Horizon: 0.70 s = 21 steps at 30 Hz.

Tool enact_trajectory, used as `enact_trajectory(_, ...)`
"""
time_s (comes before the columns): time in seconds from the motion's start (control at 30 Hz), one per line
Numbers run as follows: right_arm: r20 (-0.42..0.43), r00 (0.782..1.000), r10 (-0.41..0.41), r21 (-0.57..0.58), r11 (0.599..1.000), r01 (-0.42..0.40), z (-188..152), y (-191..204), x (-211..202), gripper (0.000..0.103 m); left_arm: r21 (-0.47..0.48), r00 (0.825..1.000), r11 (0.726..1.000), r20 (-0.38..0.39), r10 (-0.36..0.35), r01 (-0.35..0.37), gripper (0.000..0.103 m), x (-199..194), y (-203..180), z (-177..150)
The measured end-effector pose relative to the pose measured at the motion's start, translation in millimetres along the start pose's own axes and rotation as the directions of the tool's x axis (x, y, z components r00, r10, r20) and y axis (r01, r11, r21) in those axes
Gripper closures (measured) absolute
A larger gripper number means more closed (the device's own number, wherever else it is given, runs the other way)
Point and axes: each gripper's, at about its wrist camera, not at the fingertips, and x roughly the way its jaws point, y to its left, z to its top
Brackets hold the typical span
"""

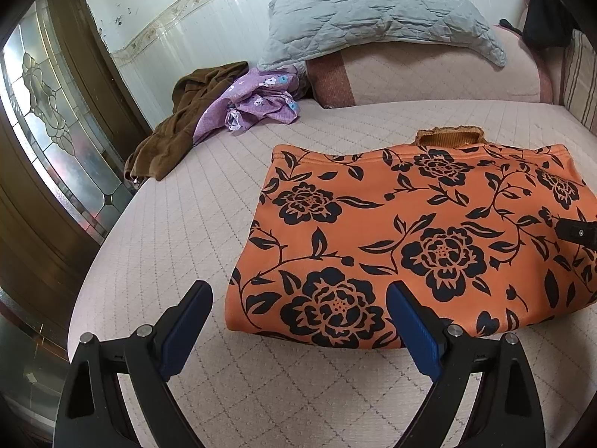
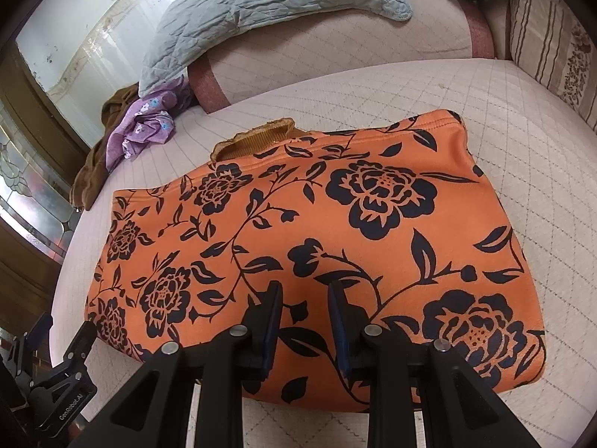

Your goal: Fold small clothes

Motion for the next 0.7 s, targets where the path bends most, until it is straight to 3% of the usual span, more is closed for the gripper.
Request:
enact_trajectory(0.2,0.0,1.0,0.001,0.005,1.0,-0.001,1.0,-0.6,-0.3,0.076,0.0,1.0,1.0,-0.002,-0.01,0.01,0.009,1.2,-1.7,1.7)
enact_trajectory(0.43,0.009,1.0,-0.021,0.057,0.998,0.02,7.2,-19.6,-1.0,0.076,-0.063,0.996,0.995,-0.052,-0.079,0.076,0.009,29.1,18.3,21.3)
enact_trajectory(0.53,-0.023,1.0,-0.006,0.141,0.99,0.009,6.6,-41.1,5.2,0.076,-0.077,0.988,0.994,-0.127,-0.088,0.079,0.009,60.3,25.5,27.8)
enact_trajectory(0.6,-0.049,0.998,0.036,0.184,0.982,-0.027,4.7,-51.9,11.8,0.071,-0.093,0.963,0.992,-0.25,-0.102,0.081,0.009,95.1,25.7,23.7)
enact_trajectory(0.63,-0.059,0.996,0.061,0.201,0.978,-0.048,3.9,-55.8,14.5,0.068,-0.108,0.953,0.991,-0.286,-0.101,0.072,0.003,107.6,25.9,19.9)
enact_trajectory(0.7,-0.057,0.993,0.101,0.24,0.967,-0.084,3.6,-62.8,12.4,0.068,-0.141,0.96,0.988,-0.262,-0.096,0.06,0.0,109.0,28.9,18.4)
